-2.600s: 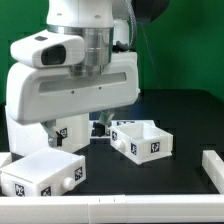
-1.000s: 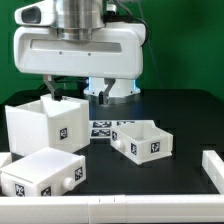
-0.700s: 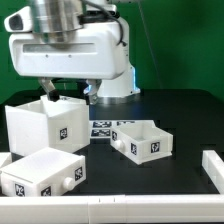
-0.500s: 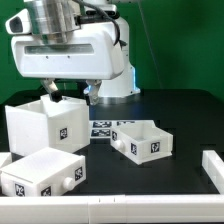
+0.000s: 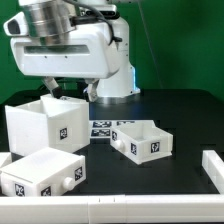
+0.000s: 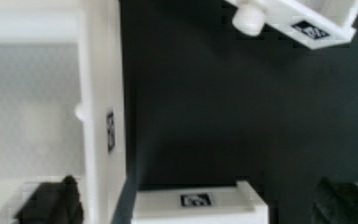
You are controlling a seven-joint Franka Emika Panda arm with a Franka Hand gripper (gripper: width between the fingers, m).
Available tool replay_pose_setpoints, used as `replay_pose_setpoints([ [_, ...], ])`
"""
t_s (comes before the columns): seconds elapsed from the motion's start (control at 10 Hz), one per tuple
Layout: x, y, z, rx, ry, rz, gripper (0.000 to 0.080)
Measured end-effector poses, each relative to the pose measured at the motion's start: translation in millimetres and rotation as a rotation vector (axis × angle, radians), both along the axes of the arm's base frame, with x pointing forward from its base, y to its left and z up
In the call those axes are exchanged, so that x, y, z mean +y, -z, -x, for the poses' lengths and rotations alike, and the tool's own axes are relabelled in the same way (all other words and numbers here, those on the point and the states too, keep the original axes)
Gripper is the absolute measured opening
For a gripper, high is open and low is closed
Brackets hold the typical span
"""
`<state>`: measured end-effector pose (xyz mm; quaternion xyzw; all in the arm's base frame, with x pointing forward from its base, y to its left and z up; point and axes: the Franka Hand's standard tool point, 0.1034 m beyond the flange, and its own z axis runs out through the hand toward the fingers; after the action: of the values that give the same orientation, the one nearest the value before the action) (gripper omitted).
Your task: Assemble drawer
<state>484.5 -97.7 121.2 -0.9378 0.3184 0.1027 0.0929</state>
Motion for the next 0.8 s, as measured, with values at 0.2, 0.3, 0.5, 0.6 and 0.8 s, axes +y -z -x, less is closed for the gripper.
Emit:
replay_pose_setpoints([
  [0.2,-0.8,-0.2,1.0,0.008,0.003,-0.003,0.0649],
  [0.3,-0.6,0.2,1.2,0.009,0.002,-0.003,0.0649],
  [0.5,1.7,4.1,6.9,0.025,-0.002,-0.034,0.0649],
  [0.6,2.6,13.4,17.2,0.065,0.014,-0.083,0.0649],
  [0.8,0.4,25.7,18.0,0.073,0.026,-0.072,0.0649],
])
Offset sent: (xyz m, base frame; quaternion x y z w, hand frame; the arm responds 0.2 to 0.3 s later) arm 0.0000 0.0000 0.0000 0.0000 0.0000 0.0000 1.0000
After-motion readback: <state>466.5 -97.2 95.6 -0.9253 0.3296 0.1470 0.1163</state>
